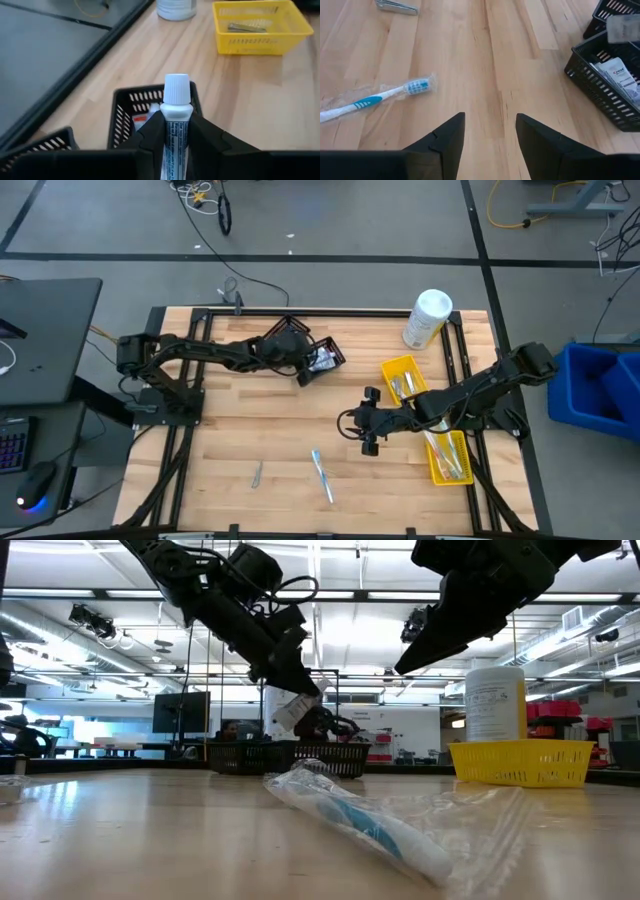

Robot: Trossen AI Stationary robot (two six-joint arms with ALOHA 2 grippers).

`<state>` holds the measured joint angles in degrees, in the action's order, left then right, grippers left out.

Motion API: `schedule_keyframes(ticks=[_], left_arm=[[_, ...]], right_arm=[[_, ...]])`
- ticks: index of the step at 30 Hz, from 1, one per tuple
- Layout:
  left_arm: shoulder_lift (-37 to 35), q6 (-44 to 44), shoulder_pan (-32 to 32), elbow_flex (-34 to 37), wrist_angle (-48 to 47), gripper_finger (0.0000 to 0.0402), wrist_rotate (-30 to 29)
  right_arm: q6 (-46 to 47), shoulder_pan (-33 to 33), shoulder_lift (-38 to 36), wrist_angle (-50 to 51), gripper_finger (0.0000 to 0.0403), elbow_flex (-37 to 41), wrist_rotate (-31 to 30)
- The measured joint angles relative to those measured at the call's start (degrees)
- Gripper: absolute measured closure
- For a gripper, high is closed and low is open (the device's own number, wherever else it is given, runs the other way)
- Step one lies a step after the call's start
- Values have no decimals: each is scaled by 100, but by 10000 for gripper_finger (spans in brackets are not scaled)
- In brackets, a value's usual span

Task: Pick & Place Travel size toiletries
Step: Put the toothpaste into the bottom black bin, then put the nail cutter into the top yellow bin

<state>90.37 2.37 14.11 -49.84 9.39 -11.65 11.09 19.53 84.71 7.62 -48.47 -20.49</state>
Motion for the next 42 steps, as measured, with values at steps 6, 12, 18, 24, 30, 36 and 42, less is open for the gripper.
schedule_keyframes(ticks=[6, 12, 18, 24, 30, 36, 42], left_arm=[[554, -45, 33, -9, 302, 321, 20], [812, -131, 31, 2, 342, 295, -30], [815, -236, 31, -2, 388, 253, -99], [500, -262, -45, -2, 361, 230, -119], [-253, -110, -346, 0, -232, 235, -121], [-1021, 36, -969, -2, -1027, 252, -125], [-1301, 210, -1833, 0, -1755, 260, -433]], right_arm=[[51, 0, 4, -66, 206, 0, 1], [179, 0, 4, -149, 195, 0, 2], [245, 0, 4, -178, 187, 0, 4], [603, 0, 4, -186, 192, 0, 7], [987, 0, 4, -187, 200, 0, 8], [1376, 2, 4, -212, 187, 0, 13], [1849, 15, 122, -317, 163, 0, 106]])
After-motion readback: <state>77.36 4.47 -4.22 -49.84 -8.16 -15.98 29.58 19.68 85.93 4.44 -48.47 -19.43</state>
